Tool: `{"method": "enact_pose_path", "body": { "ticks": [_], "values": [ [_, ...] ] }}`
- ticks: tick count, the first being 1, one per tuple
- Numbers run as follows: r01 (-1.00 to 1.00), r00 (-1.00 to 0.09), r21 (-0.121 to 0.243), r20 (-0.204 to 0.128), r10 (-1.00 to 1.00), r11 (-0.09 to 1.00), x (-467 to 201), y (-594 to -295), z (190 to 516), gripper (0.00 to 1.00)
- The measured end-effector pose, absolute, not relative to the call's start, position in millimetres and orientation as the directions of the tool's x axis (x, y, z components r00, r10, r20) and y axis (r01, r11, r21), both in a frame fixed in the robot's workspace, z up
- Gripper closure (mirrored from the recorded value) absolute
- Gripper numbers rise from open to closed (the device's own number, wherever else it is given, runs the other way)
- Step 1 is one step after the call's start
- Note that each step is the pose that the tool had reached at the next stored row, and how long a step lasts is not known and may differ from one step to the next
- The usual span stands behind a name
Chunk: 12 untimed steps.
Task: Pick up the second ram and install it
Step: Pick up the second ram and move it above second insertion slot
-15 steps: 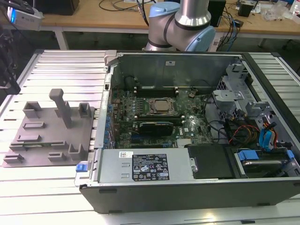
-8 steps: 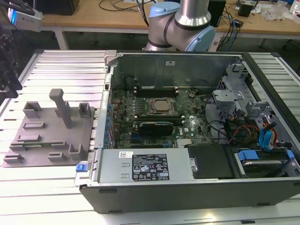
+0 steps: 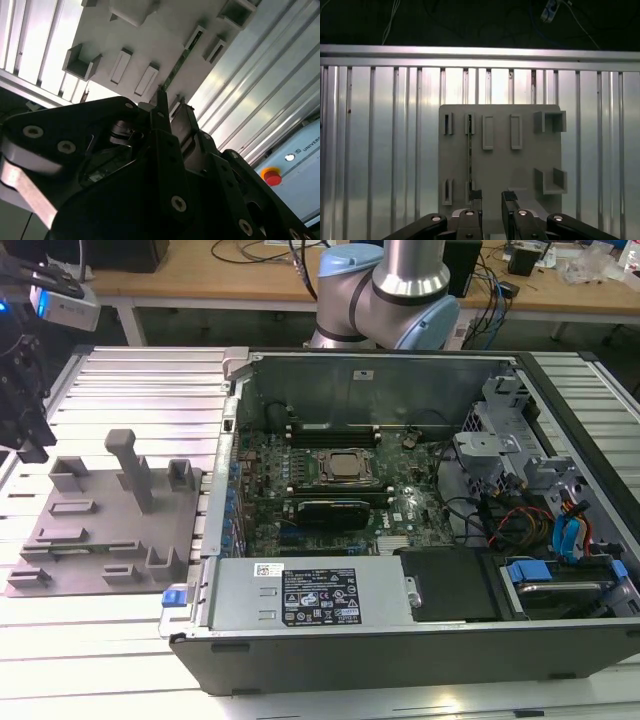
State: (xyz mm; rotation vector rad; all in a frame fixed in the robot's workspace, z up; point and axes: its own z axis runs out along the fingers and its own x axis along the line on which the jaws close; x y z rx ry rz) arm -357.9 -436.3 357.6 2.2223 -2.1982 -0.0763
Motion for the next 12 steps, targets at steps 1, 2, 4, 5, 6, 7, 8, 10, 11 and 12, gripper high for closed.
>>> {"method": "enact_pose_path", "body": {
  "ticks": [1,2,4,5,6,7,8,10,11,12],
  "values": [
    [-0.999,0.01,0.045,-0.024,-1.0,-0.012,-357.8,-436.3,356.3,0.72],
    [-0.999,0.01,0.045,-0.024,-1.0,-0.011,-357.9,-436.3,355.1,0.72],
    [-0.999,0.01,0.045,-0.024,-1.0,-0.011,-357.9,-436.3,351.1,0.72],
    [-0.999,0.01,0.045,-0.024,-1.0,-0.011,-357.9,-436.3,349.9,0.72],
    [-0.999,0.01,0.045,-0.024,-1.0,-0.011,-357.9,-436.3,348.9,0.72],
    [-0.999,0.01,0.045,-0.024,-1.0,-0.011,-357.9,-436.3,347.3,0.72],
    [-0.999,0.01,0.045,-0.024,-1.0,-0.011,-357.9,-436.3,345.1,0.72],
    [-0.999,0.01,0.045,-0.024,-1.0,-0.011,-357.9,-436.3,341.1,0.72],
    [-0.999,0.01,0.045,-0.024,-1.0,-0.012,-357.9,-436.3,339.4,0.72],
    [-0.999,0.01,0.045,-0.024,-1.0,-0.011,-357.9,-436.3,337.7,0.72]
  ]
}}
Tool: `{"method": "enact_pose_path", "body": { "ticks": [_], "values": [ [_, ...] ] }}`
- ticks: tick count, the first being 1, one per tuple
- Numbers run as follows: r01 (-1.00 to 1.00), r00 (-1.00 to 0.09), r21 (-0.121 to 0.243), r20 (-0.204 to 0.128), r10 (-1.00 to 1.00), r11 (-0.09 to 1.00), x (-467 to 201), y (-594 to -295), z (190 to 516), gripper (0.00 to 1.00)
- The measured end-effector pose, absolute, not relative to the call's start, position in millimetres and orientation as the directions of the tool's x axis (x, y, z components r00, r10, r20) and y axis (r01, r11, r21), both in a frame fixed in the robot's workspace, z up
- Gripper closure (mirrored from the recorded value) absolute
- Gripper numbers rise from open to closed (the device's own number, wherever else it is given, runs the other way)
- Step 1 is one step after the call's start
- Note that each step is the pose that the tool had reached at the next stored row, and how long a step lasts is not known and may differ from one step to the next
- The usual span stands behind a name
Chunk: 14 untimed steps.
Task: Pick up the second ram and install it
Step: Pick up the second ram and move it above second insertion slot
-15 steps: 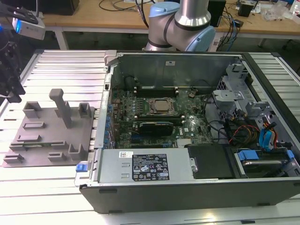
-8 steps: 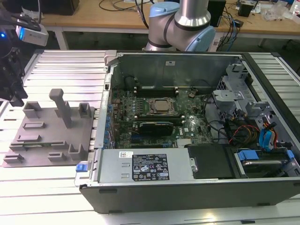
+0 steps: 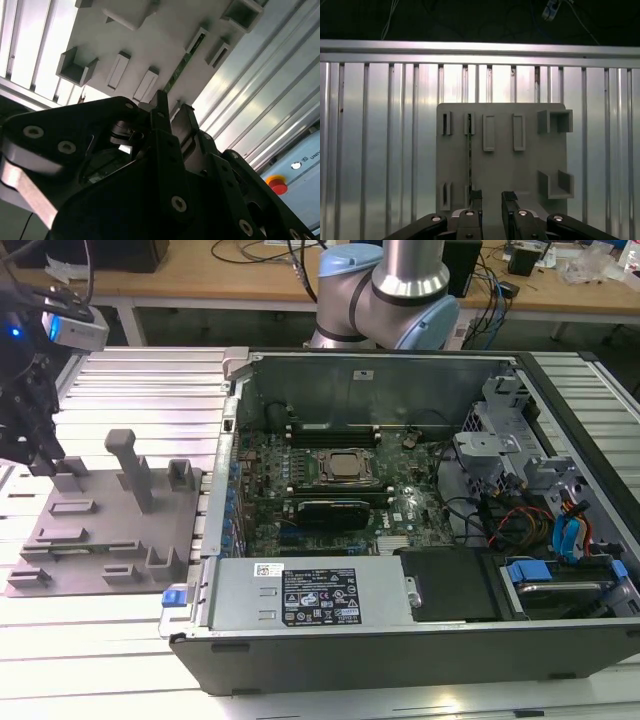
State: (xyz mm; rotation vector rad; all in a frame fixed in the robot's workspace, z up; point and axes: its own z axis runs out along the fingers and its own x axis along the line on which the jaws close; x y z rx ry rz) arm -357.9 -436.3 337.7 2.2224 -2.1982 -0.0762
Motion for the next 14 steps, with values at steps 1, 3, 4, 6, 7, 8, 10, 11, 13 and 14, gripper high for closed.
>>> {"method": "enact_pose_path", "body": {
  "ticks": [1,3,4,6,7,8,10,11,13,14],
  "values": [
    [-0.999,0.01,0.045,-0.024,-1.0,-0.011,-357.9,-436.3,336.0,0.72],
    [-0.999,0.01,0.045,-0.024,-1.0,-0.011,-357.9,-436.3,333.5,0.72],
    [-0.999,0.01,0.045,-0.024,-1.0,-0.011,-357.8,-436.3,331.7,0.72],
    [-0.999,0.01,0.045,-0.024,-1.0,-0.011,-357.9,-436.3,329.6,0.72],
    [-0.999,0.01,0.045,-0.024,-1.0,-0.011,-357.9,-436.3,328.7,0.72],
    [-0.999,0.01,0.045,-0.024,-1.0,-0.011,-357.9,-436.3,327.4,0.72],
    [-0.999,0.01,0.045,-0.024,-1.0,-0.011,-357.8,-436.3,324.0,0.72],
    [-0.999,0.01,0.045,-0.024,-1.0,-0.011,-357.9,-436.3,322.7,0.72],
    [-0.999,0.01,0.045,-0.024,-1.0,-0.012,-357.9,-436.3,319.5,0.72],
    [-0.999,0.01,0.045,-0.024,-1.0,-0.012,-357.8,-436.3,318.7,0.72]
  ]
}}
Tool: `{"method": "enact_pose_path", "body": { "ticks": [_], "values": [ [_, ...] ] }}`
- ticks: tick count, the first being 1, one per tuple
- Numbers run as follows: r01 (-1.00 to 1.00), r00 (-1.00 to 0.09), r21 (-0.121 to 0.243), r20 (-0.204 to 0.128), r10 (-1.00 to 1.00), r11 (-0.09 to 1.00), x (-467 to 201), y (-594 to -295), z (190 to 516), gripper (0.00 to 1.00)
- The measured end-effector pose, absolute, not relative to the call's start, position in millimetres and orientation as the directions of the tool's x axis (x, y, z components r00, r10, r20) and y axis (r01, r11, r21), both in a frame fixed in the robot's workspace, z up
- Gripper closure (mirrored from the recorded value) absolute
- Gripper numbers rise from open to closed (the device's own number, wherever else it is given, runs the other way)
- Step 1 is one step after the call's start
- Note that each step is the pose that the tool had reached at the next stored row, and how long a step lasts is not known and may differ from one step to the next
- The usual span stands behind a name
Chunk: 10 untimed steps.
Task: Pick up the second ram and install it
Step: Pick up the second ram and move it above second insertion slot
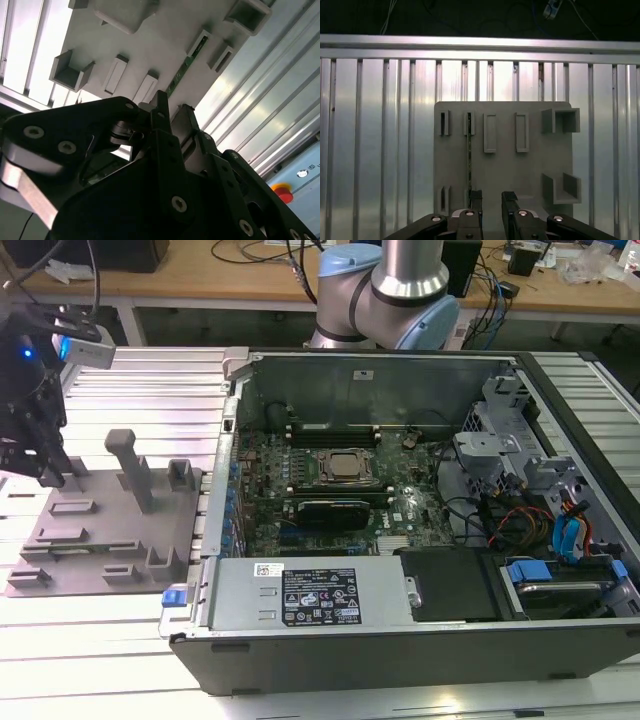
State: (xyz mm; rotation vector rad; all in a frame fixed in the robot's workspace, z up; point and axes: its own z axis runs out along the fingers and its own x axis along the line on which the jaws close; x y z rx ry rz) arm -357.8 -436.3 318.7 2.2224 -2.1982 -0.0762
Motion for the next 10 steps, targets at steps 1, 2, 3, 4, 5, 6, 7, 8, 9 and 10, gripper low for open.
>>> {"method": "enact_pose_path", "body": {
  "ticks": [1,2,3,4,5,6,7,8,9,10],
  "values": [
    [-0.999,0.01,0.045,-0.024,-1.0,-0.011,-357.9,-436.3,317.9,0.72],
    [-0.999,0.01,0.045,-0.024,-1.0,-0.012,-357.9,-436.3,316.3,0.72],
    [-0.999,0.01,0.045,-0.024,-1.0,-0.011,-357.8,-436.3,315.3,0.72],
    [-0.999,0.01,0.045,-0.024,-1.0,-0.011,-357.9,-436.3,314.5,0.72],
    [-0.999,0.01,0.045,-0.024,-1.0,-0.012,-357.8,-436.3,313.4,0.72],
    [-0.999,0.01,0.045,-0.024,-1.0,-0.011,-357.9,-436.3,312.1,0.72],
    [-0.999,0.01,0.045,-0.024,-1.0,-0.011,-357.8,-436.3,311.4,0.72],
    [-0.999,0.01,0.045,-0.024,-1.0,-0.011,-357.9,-436.3,310.7,0.72],
    [-0.999,0.01,0.045,-0.024,-1.0,-0.012,-357.9,-436.3,309.3,0.72],
    [-0.999,0.01,0.045,-0.024,-1.0,-0.011,-357.9,-436.3,308.7,0.72]
  ]
}}
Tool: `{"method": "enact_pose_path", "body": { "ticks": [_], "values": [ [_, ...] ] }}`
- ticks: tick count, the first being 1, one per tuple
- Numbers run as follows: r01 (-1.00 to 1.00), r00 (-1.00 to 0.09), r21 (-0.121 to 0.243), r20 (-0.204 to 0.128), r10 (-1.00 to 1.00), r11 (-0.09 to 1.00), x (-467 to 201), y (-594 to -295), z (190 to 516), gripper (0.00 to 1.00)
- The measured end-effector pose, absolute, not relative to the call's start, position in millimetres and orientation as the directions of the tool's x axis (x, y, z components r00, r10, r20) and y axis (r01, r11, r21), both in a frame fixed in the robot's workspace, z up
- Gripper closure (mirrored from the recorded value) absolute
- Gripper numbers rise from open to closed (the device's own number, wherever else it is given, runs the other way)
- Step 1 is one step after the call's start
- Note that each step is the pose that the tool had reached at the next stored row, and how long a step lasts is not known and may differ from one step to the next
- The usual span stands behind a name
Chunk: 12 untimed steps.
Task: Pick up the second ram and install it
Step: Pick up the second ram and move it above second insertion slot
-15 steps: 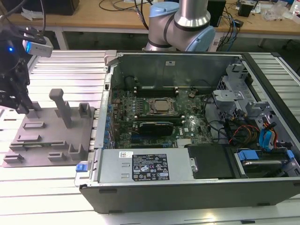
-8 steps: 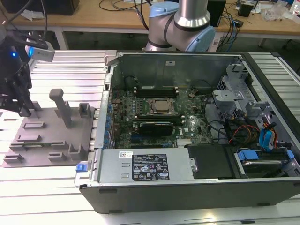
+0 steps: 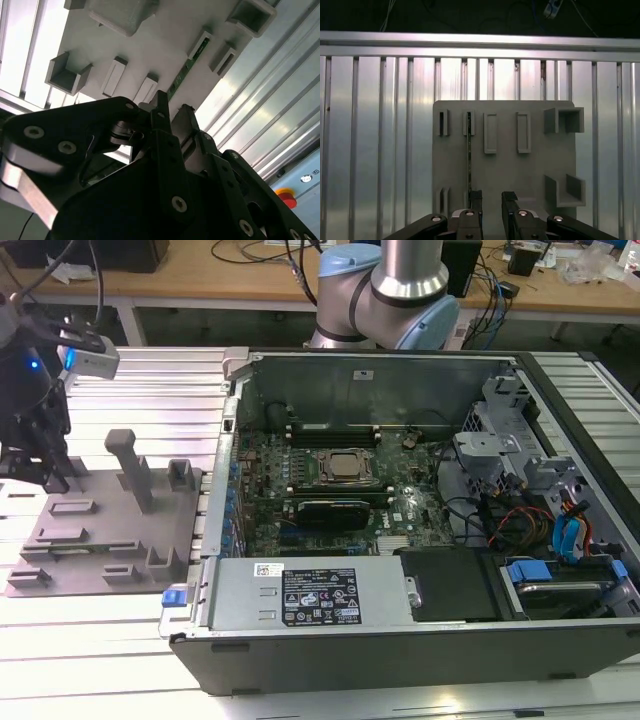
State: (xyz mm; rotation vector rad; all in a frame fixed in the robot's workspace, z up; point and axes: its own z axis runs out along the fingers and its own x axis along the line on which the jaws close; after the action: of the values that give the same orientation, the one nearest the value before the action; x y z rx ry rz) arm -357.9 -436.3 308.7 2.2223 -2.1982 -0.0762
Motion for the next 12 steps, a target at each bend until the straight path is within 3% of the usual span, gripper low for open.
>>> {"method": "enact_pose_path", "body": {
  "ticks": [12],
  "values": [
    [-0.999,0.01,0.045,-0.024,-1.0,-0.012,-357.9,-436.5,293.5,0.72]
  ]
}}
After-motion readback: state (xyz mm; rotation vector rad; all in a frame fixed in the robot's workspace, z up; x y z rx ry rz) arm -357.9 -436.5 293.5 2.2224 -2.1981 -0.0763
